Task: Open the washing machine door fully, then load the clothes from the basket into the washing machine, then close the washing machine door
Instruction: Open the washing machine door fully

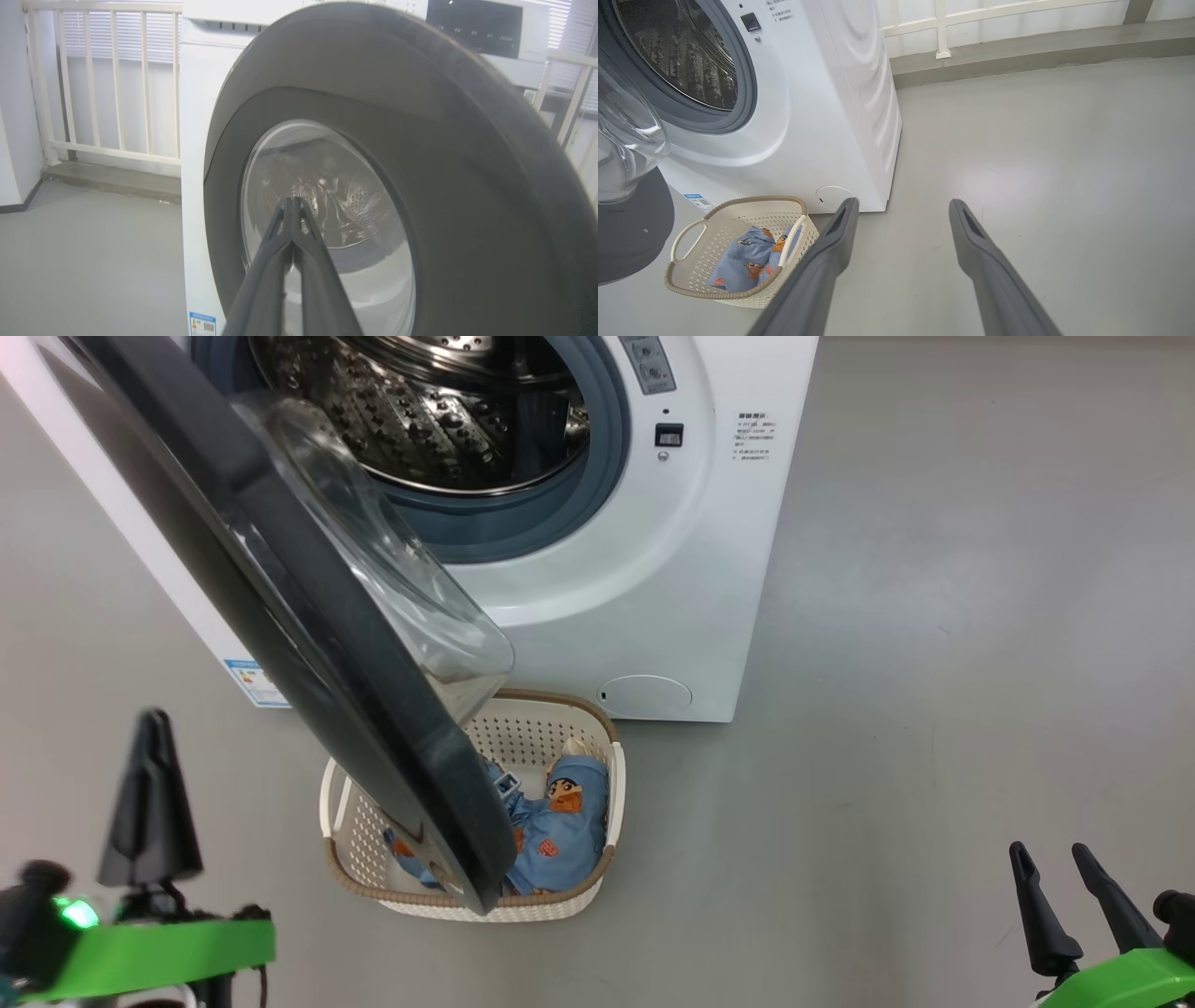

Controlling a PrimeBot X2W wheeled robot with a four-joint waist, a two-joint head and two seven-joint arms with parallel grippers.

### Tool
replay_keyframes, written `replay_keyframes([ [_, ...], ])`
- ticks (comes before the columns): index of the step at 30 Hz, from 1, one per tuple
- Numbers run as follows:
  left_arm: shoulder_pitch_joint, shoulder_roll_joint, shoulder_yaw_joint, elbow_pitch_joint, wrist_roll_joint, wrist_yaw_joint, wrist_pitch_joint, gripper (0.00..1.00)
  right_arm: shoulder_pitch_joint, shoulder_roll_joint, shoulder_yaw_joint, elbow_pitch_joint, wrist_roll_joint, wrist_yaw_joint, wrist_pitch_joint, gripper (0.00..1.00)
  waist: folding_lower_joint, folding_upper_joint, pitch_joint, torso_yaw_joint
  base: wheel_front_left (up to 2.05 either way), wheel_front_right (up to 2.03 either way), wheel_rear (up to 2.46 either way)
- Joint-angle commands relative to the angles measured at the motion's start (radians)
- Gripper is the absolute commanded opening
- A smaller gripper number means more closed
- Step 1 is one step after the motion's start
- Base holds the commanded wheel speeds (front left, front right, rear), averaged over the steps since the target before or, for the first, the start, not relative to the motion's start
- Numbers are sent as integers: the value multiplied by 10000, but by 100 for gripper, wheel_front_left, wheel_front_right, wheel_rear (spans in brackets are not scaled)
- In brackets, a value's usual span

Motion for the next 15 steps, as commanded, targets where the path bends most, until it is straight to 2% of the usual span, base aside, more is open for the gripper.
replay_keyframes([
  [1,-355,132,386,-762,-194,-15,-63,0,-30,-177,207,-235,-149,16,-120,100,0,0,-16,3,0,0,0],
  [6,-268,122,-213,-2667,-519,139,-63,0,-24,-195,193,-286,-174,16,-120,100,0,0,-10,4,0,0,0],
  [11,-148,120,-1633,-4060,-154,296,-63,0,-34,-193,204,-296,-185,16,-120,100,0,0,-5,-13,0,0,0],
  [15,-21,120,-2881,-4395,313,237,110,0,-52,-190,216,-315,-198,16,-120,100,0,0,3,-36,0,0,0],
])
